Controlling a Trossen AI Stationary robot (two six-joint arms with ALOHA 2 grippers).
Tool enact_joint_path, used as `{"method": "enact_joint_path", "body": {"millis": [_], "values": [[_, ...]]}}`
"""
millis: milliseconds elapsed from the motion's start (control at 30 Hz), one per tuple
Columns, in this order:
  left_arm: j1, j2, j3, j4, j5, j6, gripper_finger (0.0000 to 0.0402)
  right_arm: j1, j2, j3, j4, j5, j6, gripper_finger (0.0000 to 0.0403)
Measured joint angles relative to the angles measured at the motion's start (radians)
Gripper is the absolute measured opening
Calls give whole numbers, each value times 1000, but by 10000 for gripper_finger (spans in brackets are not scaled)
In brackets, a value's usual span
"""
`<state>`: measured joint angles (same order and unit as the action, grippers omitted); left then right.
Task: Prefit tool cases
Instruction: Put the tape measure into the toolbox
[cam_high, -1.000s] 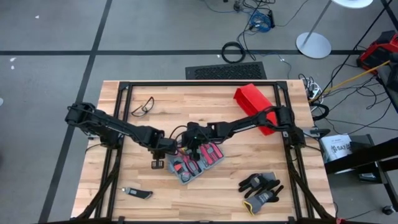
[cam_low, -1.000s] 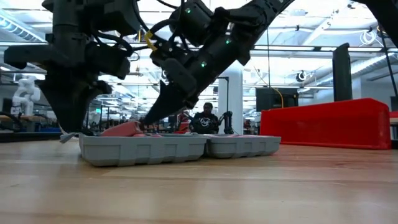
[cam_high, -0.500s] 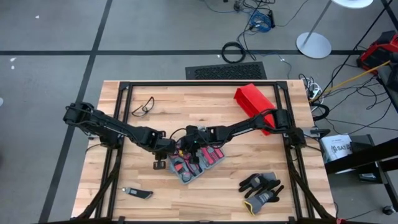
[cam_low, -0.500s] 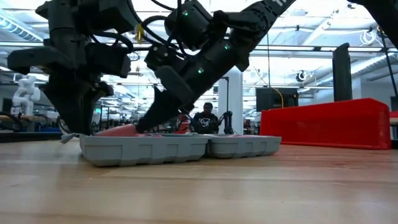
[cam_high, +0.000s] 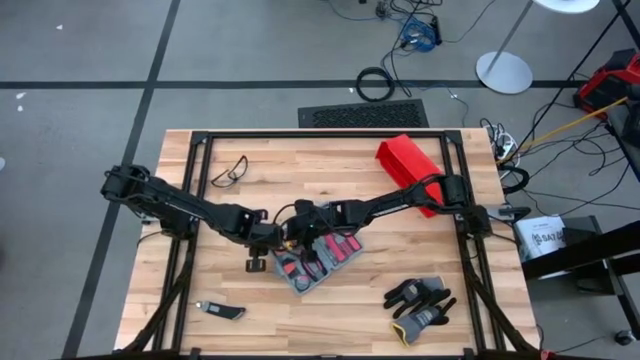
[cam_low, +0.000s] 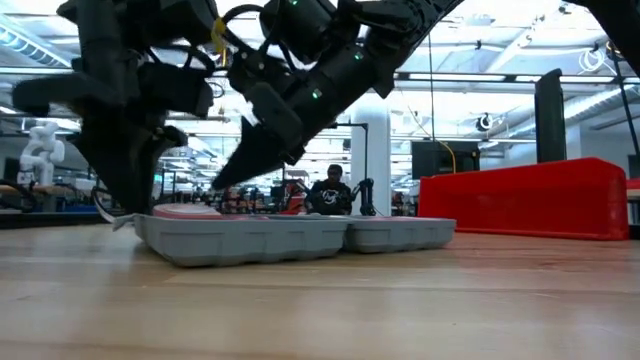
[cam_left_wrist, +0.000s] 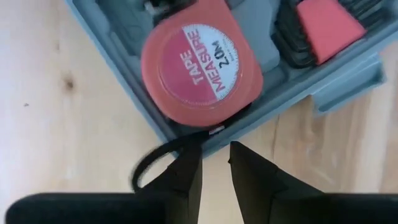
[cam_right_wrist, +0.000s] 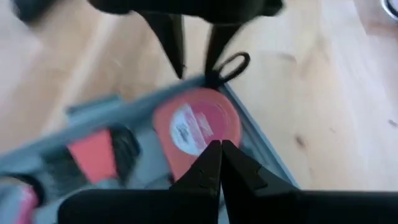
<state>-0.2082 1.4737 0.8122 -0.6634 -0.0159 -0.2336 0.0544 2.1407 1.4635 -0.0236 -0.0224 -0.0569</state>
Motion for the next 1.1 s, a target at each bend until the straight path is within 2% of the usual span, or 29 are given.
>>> {"method": "enact_joint_path", "body": {"millis": [67, 267, 533, 933, 1100], "values": [[-4, -29, 22, -29, -8, 0, 86, 3, -1, 1, 35, -35, 19, 0], [-10, -140, 80, -67, -107, -15, 86, 7, 14, 2, 127, -32, 17, 0], [-38, -263, 104, -114, -298, -23, 86, 6, 63, 2, 247, -36, 14, 0], [-43, -264, 104, -112, -330, -24, 86, -2, 177, 46, 226, -41, 122, 0], [-43, -264, 104, -113, -331, -24, 86, -17, 201, 88, 142, -126, 154, 0]]}}
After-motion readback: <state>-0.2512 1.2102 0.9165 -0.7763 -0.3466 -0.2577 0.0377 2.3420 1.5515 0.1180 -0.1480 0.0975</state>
